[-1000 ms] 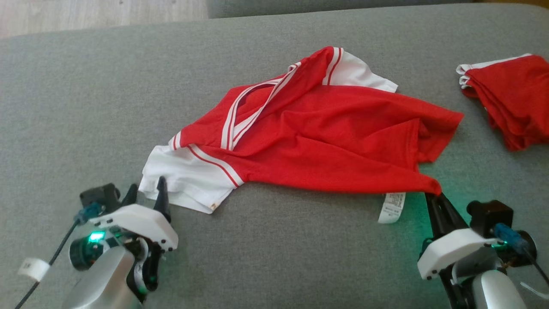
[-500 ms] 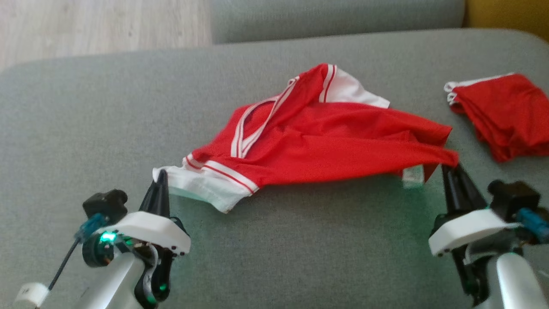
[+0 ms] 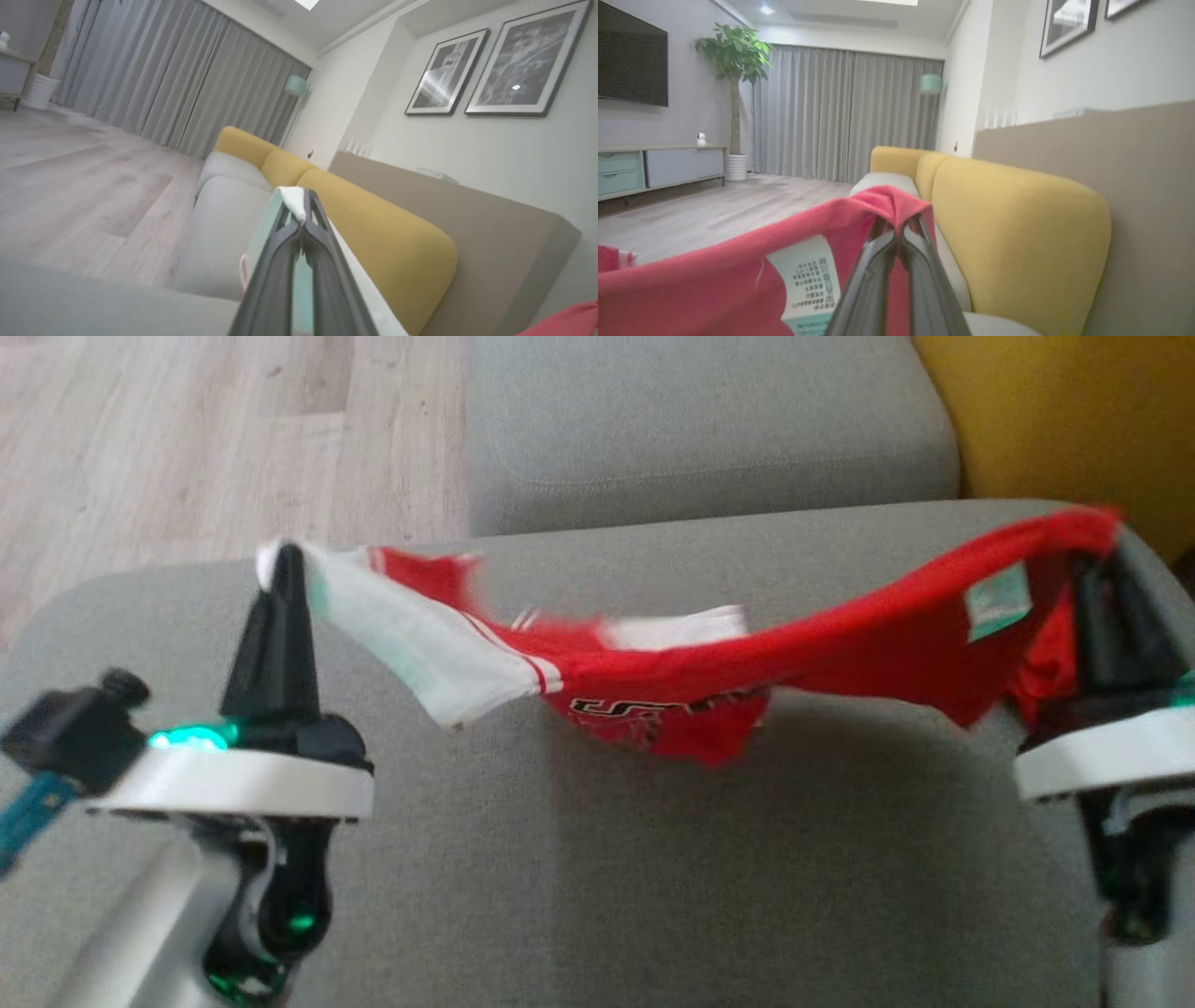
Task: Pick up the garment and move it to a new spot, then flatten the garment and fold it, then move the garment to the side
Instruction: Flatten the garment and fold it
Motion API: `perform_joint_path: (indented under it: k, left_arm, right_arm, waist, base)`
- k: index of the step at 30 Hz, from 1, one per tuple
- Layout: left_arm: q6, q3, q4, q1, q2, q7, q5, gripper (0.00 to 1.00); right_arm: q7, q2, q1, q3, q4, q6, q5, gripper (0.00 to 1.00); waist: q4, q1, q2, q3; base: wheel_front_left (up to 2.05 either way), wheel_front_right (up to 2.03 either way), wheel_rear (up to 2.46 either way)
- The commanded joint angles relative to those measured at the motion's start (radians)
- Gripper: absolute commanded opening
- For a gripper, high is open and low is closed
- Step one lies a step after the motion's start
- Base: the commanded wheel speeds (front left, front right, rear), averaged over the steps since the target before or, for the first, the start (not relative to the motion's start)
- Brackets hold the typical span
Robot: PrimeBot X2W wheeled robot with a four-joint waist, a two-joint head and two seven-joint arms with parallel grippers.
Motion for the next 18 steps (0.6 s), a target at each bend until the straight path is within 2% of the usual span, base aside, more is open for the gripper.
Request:
perform_joint_path:
  k: [1, 5, 9, 13, 18]
  left_arm:
    - [0.011, 0.064, -0.069, -0.094, 0.039, 0.011, 0.003, 0.0]
    - [0.043, 0.091, -0.205, -0.184, 0.073, 0.071, 0.012, 0.0]
    - [0.058, 0.099, -0.27, -0.288, 0.104, 0.143, 0.019, 0.0]
    - [0.057, 0.084, -0.247, -0.369, 0.119, 0.199, 0.023, 0.0]
    - [0.042, 0.069, -0.161, -0.424, 0.101, 0.223, 0.007, 0.0]
  right_arm:
    - [0.017, -0.02, -0.068, 0.016, -0.066, -0.001, -0.005, 0.0]
    - [0.071, -0.05, -0.109, 0.012, -0.16, -0.001, 0.003, 0.0]
    - [0.121, -0.084, -0.14, 0.003, -0.217, -0.001, 0.014, 0.0]
    - [0.164, -0.108, -0.153, 0.0, -0.223, -0.001, 0.022, 0.0]
    - [0.193, -0.111, -0.174, 0.03, -0.179, -0.001, 0.046, 0.0]
  waist:
    - [-0.008, 0.0002, 0.0, -0.01]
    - [-0.016, 0.0002, 0.0, -0.018]
    - [-0.018, 0.0002, 0.0, -0.016]
    - [-0.018, 0.0002, 0.0, 0.0]
    - [-0.021, 0.0002, 0.0, 0.036]
  base:
    - [0.0, 0.0, 0.0]
    - [0.0, 0.0, 0.0]
    - [0.0, 0.0, 0.0]
    - [0.0, 0.0, 0.0]
    - [0.0, 0.0, 0.0]
